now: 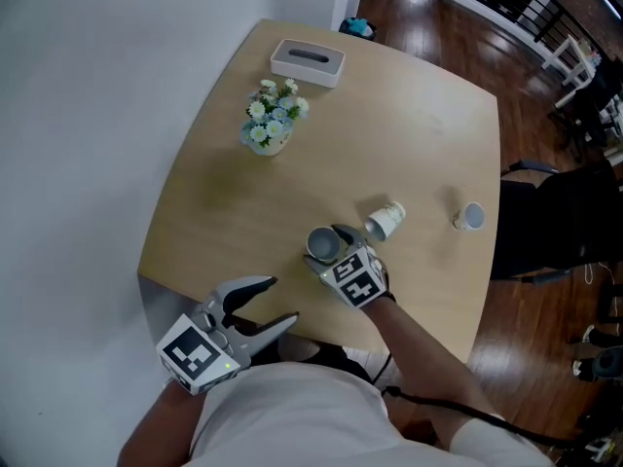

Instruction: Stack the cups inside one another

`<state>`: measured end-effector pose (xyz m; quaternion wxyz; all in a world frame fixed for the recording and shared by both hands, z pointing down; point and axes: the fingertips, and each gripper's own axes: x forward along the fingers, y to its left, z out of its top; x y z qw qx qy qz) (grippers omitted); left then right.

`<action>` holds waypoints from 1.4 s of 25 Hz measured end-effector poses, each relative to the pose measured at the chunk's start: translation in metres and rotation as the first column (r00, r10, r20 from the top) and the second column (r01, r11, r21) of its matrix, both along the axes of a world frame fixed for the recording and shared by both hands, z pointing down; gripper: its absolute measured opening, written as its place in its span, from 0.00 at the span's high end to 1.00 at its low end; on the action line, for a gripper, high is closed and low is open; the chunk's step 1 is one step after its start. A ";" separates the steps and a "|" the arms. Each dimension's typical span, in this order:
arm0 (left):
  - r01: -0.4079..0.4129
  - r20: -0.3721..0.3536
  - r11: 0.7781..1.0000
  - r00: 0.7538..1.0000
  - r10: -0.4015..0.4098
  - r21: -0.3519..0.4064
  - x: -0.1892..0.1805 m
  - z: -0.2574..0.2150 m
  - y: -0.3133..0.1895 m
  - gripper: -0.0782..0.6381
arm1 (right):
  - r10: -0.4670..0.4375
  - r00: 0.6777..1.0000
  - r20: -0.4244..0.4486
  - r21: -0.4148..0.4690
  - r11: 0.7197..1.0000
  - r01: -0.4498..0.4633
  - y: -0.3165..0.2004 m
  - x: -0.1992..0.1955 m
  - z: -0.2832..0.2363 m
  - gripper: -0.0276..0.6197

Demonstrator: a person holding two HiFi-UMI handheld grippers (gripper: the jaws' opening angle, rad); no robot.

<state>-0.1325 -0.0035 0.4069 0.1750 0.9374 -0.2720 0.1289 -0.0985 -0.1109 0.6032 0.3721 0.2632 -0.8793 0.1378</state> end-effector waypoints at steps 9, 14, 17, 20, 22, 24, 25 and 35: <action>-0.111 0.001 0.994 0.994 0.111 0.012 0.049 -0.009 -0.018 0.55 | 0.076 0.995 0.057 0.026 0.997 -0.078 -0.001 0.071 -0.073 0.39; -0.168 -0.024 0.985 0.985 0.169 0.024 0.093 -0.005 -0.026 0.55 | 0.167 0.985 0.046 0.055 0.984 -0.170 -0.015 0.152 -0.096 0.39; -0.192 -0.030 0.981 0.981 0.193 0.026 0.116 -0.005 -0.027 0.55 | 0.232 0.972 0.026 0.079 0.969 -0.233 -0.028 0.208 -0.105 0.39; -0.195 -0.033 0.980 0.980 0.196 0.027 0.135 -0.006 -0.027 0.55 | 0.301 0.953 0.020 0.107 0.947 -0.302 -0.041 0.262 -0.115 0.39; -0.191 -0.032 0.981 0.981 0.192 0.026 0.144 -0.005 -0.029 0.55 | 0.344 0.939 0.023 0.126 0.930 -0.344 -0.053 0.295 -0.121 0.39; -0.182 -0.032 0.983 0.983 0.183 0.026 0.151 -0.005 -0.030 0.55 | 0.382 0.924 0.030 0.140 0.913 -0.382 -0.067 0.323 -0.124 0.39; -0.176 -0.031 0.984 0.984 0.177 0.026 0.154 -0.004 -0.030 0.55 | 0.398 0.917 0.033 0.146 0.906 -0.398 -0.073 0.336 -0.125 0.39; -0.085 -0.008 0.996 0.996 0.086 0.006 0.161 -0.003 -0.024 0.55 | 0.448 0.894 0.028 0.141 0.883 -0.447 -0.107 0.400 -0.096 0.39</action>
